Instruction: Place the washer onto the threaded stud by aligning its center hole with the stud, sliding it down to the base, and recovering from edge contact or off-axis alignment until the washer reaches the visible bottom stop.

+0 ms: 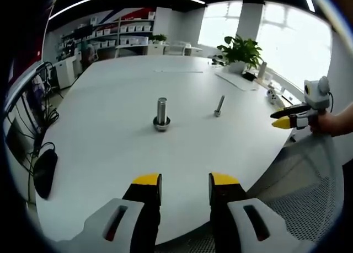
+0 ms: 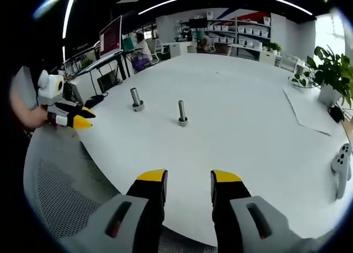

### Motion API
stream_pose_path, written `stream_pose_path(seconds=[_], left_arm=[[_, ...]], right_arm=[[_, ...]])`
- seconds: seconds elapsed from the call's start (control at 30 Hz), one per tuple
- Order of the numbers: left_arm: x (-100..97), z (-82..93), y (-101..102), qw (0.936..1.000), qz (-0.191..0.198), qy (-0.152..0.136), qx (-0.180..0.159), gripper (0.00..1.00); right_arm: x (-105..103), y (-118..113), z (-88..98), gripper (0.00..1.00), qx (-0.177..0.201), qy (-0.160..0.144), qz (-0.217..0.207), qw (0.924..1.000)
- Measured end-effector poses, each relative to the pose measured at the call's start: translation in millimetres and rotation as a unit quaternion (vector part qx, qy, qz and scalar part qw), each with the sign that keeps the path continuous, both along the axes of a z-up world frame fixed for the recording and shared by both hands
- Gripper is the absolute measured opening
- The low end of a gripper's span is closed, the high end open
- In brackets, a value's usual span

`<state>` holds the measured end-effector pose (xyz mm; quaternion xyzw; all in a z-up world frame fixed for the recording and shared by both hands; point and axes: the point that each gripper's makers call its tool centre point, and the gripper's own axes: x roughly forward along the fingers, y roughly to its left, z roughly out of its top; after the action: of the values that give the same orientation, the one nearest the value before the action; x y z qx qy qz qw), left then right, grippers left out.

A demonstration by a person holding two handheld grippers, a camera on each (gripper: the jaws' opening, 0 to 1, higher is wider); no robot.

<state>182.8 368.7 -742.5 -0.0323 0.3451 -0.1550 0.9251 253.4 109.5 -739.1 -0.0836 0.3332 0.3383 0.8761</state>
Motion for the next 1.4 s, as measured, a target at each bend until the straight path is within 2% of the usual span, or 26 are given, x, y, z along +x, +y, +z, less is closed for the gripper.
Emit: stream_pose_path(seconds=[0.17,0.27,1.4], left_arm=[[-0.7,-0.6,-2.4,1.0000,-0.003,0.000,0.000,0.32],[-1.9,-1.4,-3.1,1.0000,-0.004,-0.001,0.003,0.32],[-1.3,-4.4,-2.2,1.0000,-0.006,0.000,0.005,0.31]], right_arm=[[1.1,-1.0,0.3,0.34,0.003,-0.010,0.001,0.9999],[-1.2,-3.4,-4.7,0.35,-0.006,0.001,-0.001,1.0000],[3.6,-8.5,-7.9,0.35,-0.020,-0.003,-0.012,0.9997]])
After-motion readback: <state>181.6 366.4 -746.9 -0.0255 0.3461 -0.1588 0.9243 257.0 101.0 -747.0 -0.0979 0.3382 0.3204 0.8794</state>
